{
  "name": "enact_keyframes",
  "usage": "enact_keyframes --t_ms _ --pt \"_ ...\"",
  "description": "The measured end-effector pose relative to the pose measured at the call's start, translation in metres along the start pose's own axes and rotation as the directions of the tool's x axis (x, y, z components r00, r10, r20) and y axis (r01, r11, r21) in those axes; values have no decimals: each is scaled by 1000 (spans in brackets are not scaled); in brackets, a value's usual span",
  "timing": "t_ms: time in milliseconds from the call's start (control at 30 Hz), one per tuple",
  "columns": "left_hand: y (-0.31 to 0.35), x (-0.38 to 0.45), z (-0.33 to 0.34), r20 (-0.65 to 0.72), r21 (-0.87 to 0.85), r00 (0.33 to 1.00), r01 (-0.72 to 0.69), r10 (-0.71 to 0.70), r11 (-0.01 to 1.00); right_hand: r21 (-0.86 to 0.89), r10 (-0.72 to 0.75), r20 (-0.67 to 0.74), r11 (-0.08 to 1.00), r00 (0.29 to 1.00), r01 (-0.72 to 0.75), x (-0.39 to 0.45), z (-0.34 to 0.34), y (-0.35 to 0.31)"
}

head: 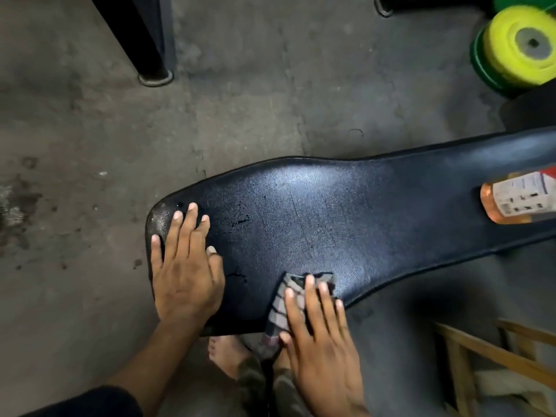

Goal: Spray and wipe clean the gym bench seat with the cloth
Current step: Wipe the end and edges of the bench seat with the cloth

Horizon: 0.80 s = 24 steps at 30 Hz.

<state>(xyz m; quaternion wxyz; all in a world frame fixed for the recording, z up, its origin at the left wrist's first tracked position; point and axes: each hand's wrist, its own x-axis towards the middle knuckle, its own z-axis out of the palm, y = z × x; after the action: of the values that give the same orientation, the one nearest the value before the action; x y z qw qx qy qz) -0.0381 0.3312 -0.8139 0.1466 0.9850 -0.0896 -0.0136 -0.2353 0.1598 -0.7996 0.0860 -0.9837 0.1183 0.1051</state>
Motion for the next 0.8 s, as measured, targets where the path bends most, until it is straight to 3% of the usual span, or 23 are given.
enact_keyframes --t_ms 133,200,300,433,567,633,700,800 --pt "3 0 -3 17 9 1000 10 -10 1000 -25 155 -17 988 988 -155 38 -25 46" --pt "4 0 -4 20 8 1000 10 -10 1000 13 262 -30 965 965 -262 86 -40 58" --pt "5 2 -4 19 1 1000 -5 5 1000 49 302 -48 953 952 -300 174 -58 52" --pt "1 0 -2 2 8 1000 -3 3 1000 9 53 -18 999 998 -53 241 -62 -9" --pt "0 -1 -3 8 19 1000 -8 8 1000 -5 -231 24 973 973 232 202 -55 -51" --pt "-1 -2 -3 8 23 1000 -11 11 1000 -4 -270 34 963 962 270 169 -54 -35" --pt "-1 0 -1 14 20 1000 -13 13 1000 -30 -179 19 983 984 179 153 -58 -4" --pt "-2 2 -1 23 33 1000 -13 12 999 -52 76 -3 996 997 -76 178 -69 28"
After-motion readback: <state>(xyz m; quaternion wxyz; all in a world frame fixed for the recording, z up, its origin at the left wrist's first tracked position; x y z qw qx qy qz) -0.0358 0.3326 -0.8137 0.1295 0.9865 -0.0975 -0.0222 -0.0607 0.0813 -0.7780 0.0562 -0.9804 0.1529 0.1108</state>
